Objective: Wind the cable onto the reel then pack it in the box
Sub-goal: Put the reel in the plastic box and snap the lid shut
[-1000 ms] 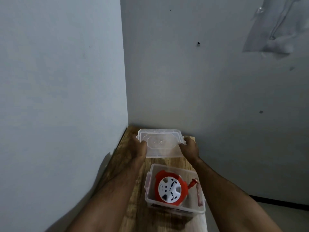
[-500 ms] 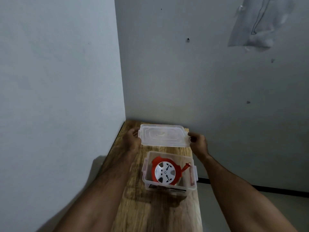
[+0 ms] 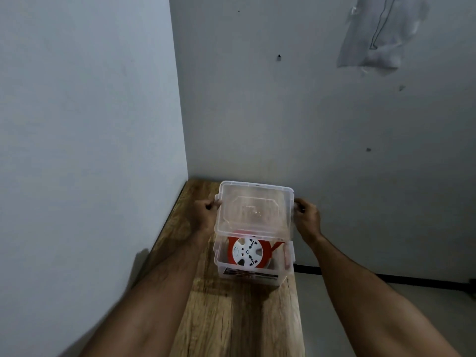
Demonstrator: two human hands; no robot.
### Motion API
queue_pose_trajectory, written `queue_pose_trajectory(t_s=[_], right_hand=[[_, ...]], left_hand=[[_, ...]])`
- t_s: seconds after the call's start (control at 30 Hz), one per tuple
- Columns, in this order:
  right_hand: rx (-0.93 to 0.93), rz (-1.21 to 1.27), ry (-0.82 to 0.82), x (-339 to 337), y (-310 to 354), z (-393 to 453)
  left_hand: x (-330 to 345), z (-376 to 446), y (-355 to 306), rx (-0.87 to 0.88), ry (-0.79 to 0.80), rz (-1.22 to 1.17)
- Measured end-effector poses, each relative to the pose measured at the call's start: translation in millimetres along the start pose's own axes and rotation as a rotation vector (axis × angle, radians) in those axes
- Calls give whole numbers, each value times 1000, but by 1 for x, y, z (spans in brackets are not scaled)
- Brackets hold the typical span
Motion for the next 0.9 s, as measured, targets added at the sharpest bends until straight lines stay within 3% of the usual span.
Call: queue_pose_trajectory(t_s=[0.1, 0.4, 0.6, 0.9], right_hand=[[67, -74, -33, 0, -17, -2], [183, -429, 75, 17, -57, -28], [229, -577, 76, 22, -60, -33], [343, -597, 96, 24, -71, -36]], left_hand=[[4, -9, 12, -62, 44, 28], [9, -34, 37, -115, 278, 212], [11, -42, 43, -114, 325, 311], [22, -40, 56, -135, 326, 321]])
Point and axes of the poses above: each hand's wrist, its own z-axis towards the middle knuckle, its own x-axis out of the palm, y = z × x, the point moved 7 cm from there along z, towards the middle knuckle, and after that the axes turned 10 degrees about x, right-handed, at the moved point
